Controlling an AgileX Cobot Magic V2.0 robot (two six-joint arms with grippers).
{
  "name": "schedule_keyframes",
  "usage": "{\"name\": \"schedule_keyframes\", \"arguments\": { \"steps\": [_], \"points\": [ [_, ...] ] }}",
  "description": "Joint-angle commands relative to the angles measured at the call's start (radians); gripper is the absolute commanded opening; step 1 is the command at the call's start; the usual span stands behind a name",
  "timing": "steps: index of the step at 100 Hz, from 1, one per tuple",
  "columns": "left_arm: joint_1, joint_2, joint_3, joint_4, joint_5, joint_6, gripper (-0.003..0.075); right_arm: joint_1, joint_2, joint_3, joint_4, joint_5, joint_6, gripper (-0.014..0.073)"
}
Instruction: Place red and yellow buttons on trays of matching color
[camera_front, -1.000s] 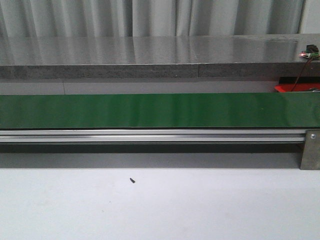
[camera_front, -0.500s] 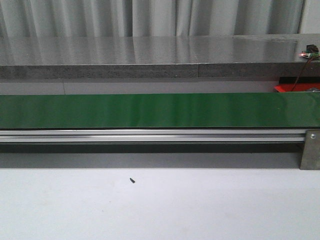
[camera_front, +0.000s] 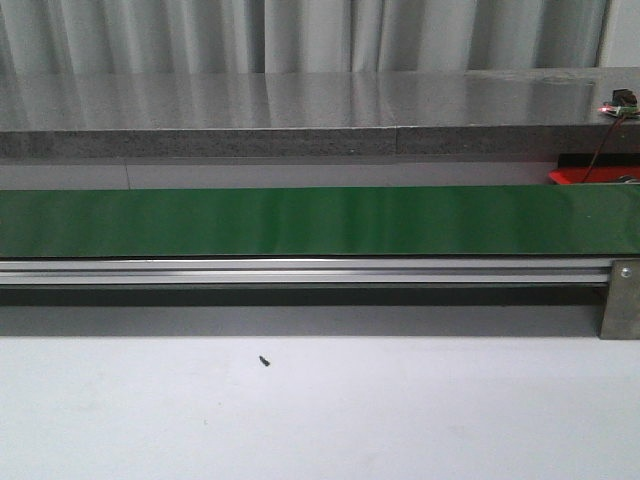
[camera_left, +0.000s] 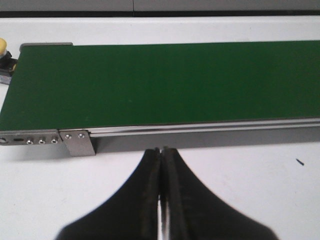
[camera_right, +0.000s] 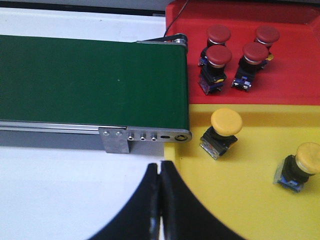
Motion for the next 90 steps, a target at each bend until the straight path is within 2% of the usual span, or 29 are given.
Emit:
{"name": "schedule_keyframes", "arguments": {
  "steps": [1, 23, 54, 77, 84, 90],
  "points": [
    [0.014, 0.010, -0.030, -0.020, -0.103, -0.031, -0.0020, -0.001, -0.001, -0.026, -0.001, -0.069, 0.001, -0.0067],
    [0.126, 0.095, -0.075, -0.020, -0.114, -0.033, -0.0020, -0.001, -0.001, -0.026, -0.001, -0.069, 0.001, -0.0067],
    [0.358, 0.323, -0.245, -0.040, -0.114, -0.033, -0.0020, -0.001, -0.001, -0.026, -0.001, -0.069, 0.001, -0.0067],
    [0.443, 0.507, -0.400, -0.044, -0.112, -0.033, -0.0014, -0.001, -0.001, -0.026, -0.001, -0.069, 0.001, -0.0067],
    [0.458, 0.570, -0.454, -0.043, -0.093, -0.032, 0.0031, -0.001, -0.001, -0.026, -0.001, -0.069, 0.001, -0.0067],
    [0.465, 0.626, -0.502, -0.043, -0.078, -0.029, 0.0118, -0.001, -0.001, -0.026, -0.001, -0.069, 0.001, -0.0067]
  ]
}}
